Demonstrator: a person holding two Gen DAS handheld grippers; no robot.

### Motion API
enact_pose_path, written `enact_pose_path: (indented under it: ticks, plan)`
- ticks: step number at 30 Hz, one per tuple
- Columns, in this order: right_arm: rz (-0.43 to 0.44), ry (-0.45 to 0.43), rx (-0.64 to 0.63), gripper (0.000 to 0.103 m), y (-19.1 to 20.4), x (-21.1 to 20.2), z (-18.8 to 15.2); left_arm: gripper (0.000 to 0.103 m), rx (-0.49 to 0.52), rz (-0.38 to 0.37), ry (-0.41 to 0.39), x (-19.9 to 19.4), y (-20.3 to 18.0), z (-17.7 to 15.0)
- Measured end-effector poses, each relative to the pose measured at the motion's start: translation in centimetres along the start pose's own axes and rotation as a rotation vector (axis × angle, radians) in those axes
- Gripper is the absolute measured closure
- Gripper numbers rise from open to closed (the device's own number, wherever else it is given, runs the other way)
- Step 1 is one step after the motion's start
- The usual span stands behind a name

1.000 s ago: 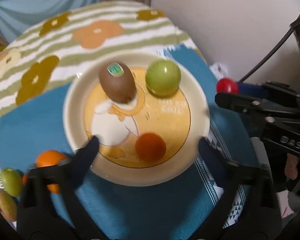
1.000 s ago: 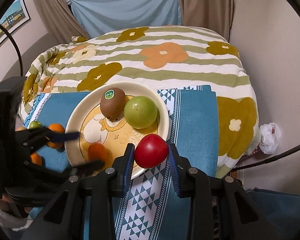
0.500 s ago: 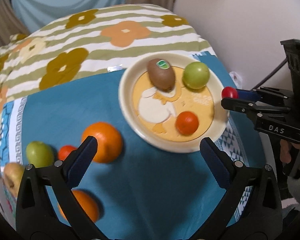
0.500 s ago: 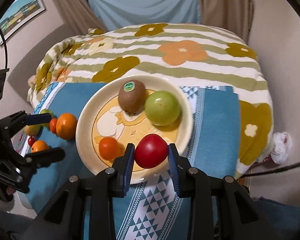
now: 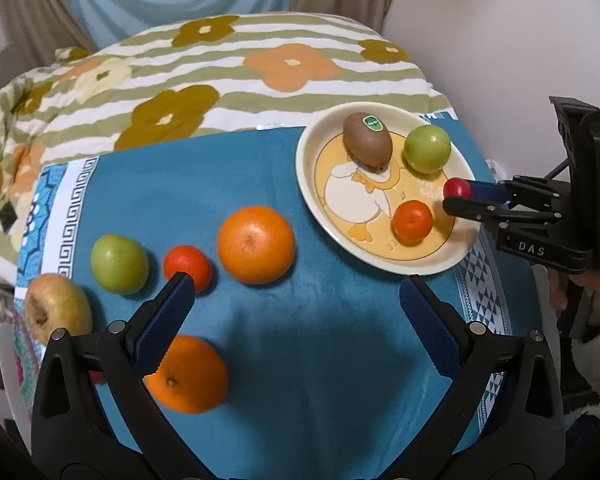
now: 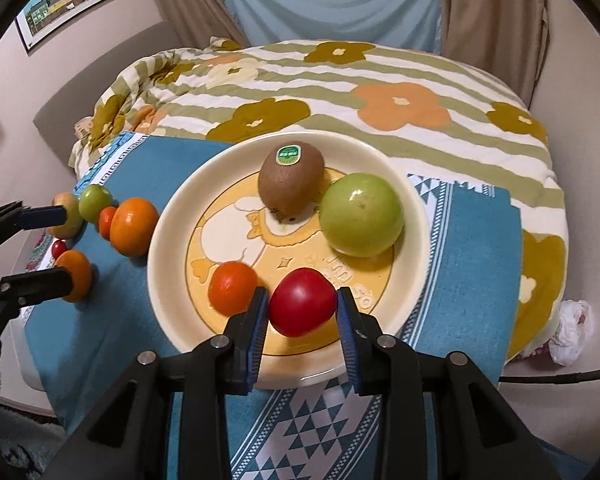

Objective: Organize fruits
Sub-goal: 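Lower the cherry tomato into the bowl and open the right tool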

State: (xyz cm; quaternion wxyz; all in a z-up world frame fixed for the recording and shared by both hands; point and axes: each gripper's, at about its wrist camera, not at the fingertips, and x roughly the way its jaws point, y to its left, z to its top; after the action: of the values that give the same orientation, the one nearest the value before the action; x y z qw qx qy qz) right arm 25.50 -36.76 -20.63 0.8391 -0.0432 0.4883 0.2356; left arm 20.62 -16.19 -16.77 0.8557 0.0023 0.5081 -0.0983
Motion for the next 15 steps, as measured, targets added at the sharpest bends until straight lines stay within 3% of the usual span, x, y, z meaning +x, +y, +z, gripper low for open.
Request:
enact_pose_path:
  ticks: [2, 3, 4, 9, 11, 15]
  plan:
    - [0.021, -0.007, 0.009, 0.041, 0.1, -0.3, 0.0, 0.0, -0.006, 0.007, -0.004, -0.3, 0.1, -0.2]
    - [0.019, -0.017, 0.009, 0.02, 0.1, -0.5, 0.0, 0.0, -0.011, 0.01, -0.007, -0.5, 0.2, -0.4]
    - [0.013, -0.028, 0.007, 0.013, 0.2, -0.8, 0.0, 0.0, -0.015, 0.012, -0.01, -0.6, 0.1, -0.4]
    - [0.012, -0.054, 0.005, 0.012, 0.5, -1.8, -0.3, 0.0, -0.031, 0.023, -0.032, -1.7, 0.6, -1.0]
    - [0.016, -0.062, 0.016, 0.0, 0.6, -2.4, -0.4, 0.0, -0.036, 0.024, -0.043, -2.2, 0.6, -1.1]
    - [-0.009, -0.056, 0.021, 0.0, 0.9, -3.3, -0.5, 0.0, -0.044, 0.027, -0.062, -3.4, 0.8, -1.4]
